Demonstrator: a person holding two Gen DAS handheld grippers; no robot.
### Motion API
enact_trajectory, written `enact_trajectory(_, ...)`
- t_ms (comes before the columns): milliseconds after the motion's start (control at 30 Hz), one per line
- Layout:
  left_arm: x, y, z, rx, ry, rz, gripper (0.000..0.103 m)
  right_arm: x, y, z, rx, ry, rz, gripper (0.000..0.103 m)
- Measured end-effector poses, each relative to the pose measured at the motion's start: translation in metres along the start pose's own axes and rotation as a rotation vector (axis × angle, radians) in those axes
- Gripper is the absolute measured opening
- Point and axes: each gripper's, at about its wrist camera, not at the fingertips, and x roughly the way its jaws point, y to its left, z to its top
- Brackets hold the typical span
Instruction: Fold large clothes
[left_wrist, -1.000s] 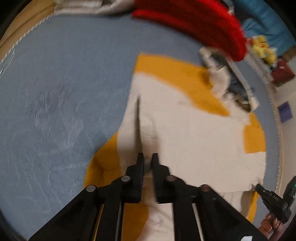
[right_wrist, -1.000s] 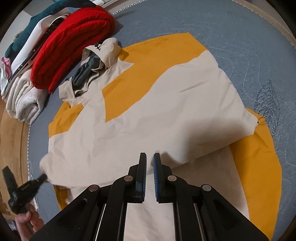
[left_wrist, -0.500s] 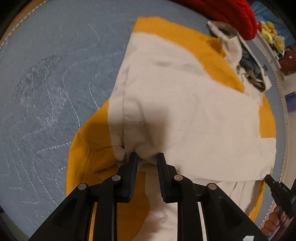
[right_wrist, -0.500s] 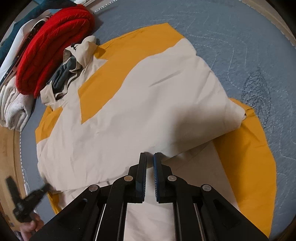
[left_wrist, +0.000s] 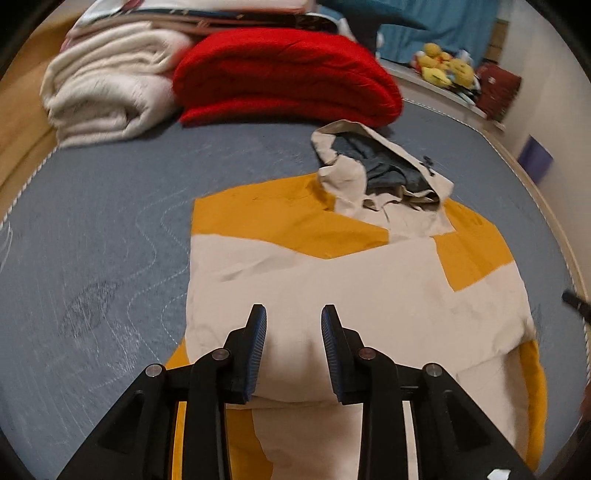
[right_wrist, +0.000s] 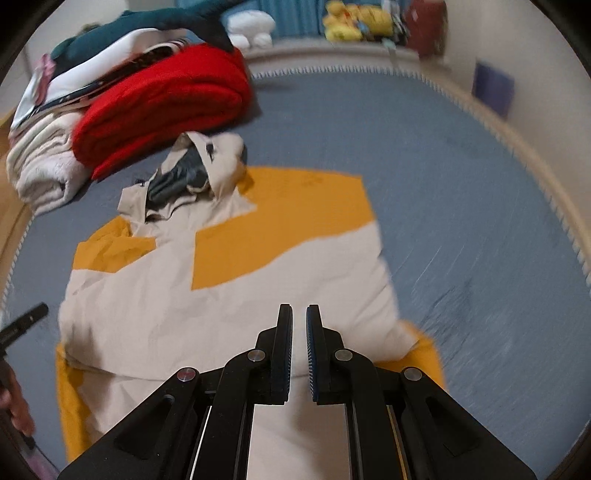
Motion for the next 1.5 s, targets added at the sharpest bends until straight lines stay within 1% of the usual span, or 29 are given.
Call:
enact_trajectory(67,-0.003,-0.003,0.004,0.007,-0.003,-0.017,0.028,-0.007,-0.003,0.003,-0.019,-0.017,-0.012,0.009)
enact_trajectory(100,-0.008,-0.005,0.006,0.007,-0.019,-0.031,0.028,-0.01,-0.006,0.006,-0.027,-0.023,-0.012,0.009)
enact_trajectory(167,-0.014,-0.008,0.014,0.012,-0.052,-0.031,0.028,-0.013,-0.009,0.01,-0.033,-0.032,-0.016,0.01)
enact_trajectory(233,-0.009,-0.015,0.029,0.034,-0.063,-0.03,0.028,-0.016,-0.015,0.015,-0.039,-0.049,-0.037,0.01)
enact_trajectory(300,0.007,-0.021,0.049,0.04,-0.049,-0.03,0.028,-0.018,-0.022,0.019,-0.042,-0.057,-0.059,0.011)
enact_trajectory(367,0.029,-0.024,0.076,0.015,-0.035,-0.067,0.028,-0.015,-0.028,0.022,-0.035,-0.049,-0.06,0.012)
enact_trajectory(400,0.043,-0.026,0.089,0.005,-0.025,-0.069,0.028,-0.013,-0.032,0.023,-0.027,-0.041,-0.058,0.012)
enact_trajectory(600,0.141,-0.038,0.173,0.021,0.038,-0.043,0.028,0.004,-0.046,0.025,0.0,-0.004,-0.066,0.013)
enact_trajectory(667,0.171,-0.036,0.197,-0.015,0.065,-0.053,0.028,0.01,-0.048,0.025,-0.002,0.008,-0.07,0.013)
enact_trajectory(700,0.188,-0.034,0.209,-0.049,0.086,-0.062,0.028,0.014,-0.049,0.024,-0.006,0.015,-0.071,0.013)
enact_trajectory(767,0.214,-0.031,0.225,-0.093,0.125,-0.089,0.028,0.019,-0.049,0.024,-0.011,0.029,-0.068,0.013)
enact_trajectory(800,0.229,-0.03,0.234,-0.111,0.14,-0.082,0.028,0.022,-0.048,0.024,-0.014,0.035,-0.066,0.013)
enact_trajectory(833,0.236,-0.031,0.239,-0.116,0.145,-0.072,0.029,0.024,-0.047,0.023,-0.018,0.039,-0.066,0.013)
enact_trajectory(900,0.258,-0.032,0.251,-0.118,0.165,-0.069,0.039,0.029,-0.045,0.021,-0.028,0.052,-0.064,0.013)
enact_trajectory(933,0.271,-0.034,0.256,-0.115,0.184,-0.074,0.04,0.032,-0.043,0.02,-0.035,0.06,-0.061,0.013)
enact_trajectory(1000,0.287,-0.034,0.261,-0.115,0.195,-0.048,0.04,0.036,-0.04,0.016,-0.047,0.076,-0.059,0.013)
enact_trajectory(1067,0.305,-0.03,0.266,-0.14,0.216,-0.045,0.04,0.04,-0.037,0.013,-0.065,0.09,-0.061,0.013)
enact_trajectory(1133,0.323,-0.026,0.269,-0.16,0.265,-0.038,0.04,0.044,-0.036,0.01,-0.073,0.104,-0.06,0.013)
enact_trajectory(1167,0.33,-0.024,0.27,-0.161,0.293,-0.03,0.038,0.045,-0.036,0.009,-0.072,0.11,-0.059,0.013)
enact_trajectory(1200,0.337,-0.024,0.27,-0.159,0.314,-0.038,0.032,0.047,-0.036,0.008,-0.068,0.116,-0.057,0.013)
enact_trajectory(1233,0.34,-0.025,0.27,-0.145,0.324,-0.042,0.028,0.048,-0.036,0.008,-0.065,0.12,-0.056,0.013)
enact_trajectory(1300,0.337,-0.031,0.273,-0.098,0.314,-0.035,0.0,0.05,-0.036,0.008,-0.057,0.13,-0.051,0.013)
enact_trajectory(1367,0.323,-0.038,0.274,-0.067,0.276,-0.052,0.001,0.051,-0.034,0.007,-0.059,0.136,-0.048,0.013)
enact_trajectory(1400,0.311,-0.043,0.274,-0.039,0.243,-0.056,0.001,0.051,-0.033,0.006,-0.066,0.137,-0.048,0.013)
enact_trajectory(1467,0.276,-0.061,0.267,0.076,0.169,-0.029,0.0,0.05,-0.031,0.007,-0.068,0.136,-0.047,0.013)
enact_trajectory(1500,0.256,-0.069,0.262,0.123,0.134,-0.034,0.0,0.049,-0.031,0.008,-0.058,0.134,-0.037,0.013)
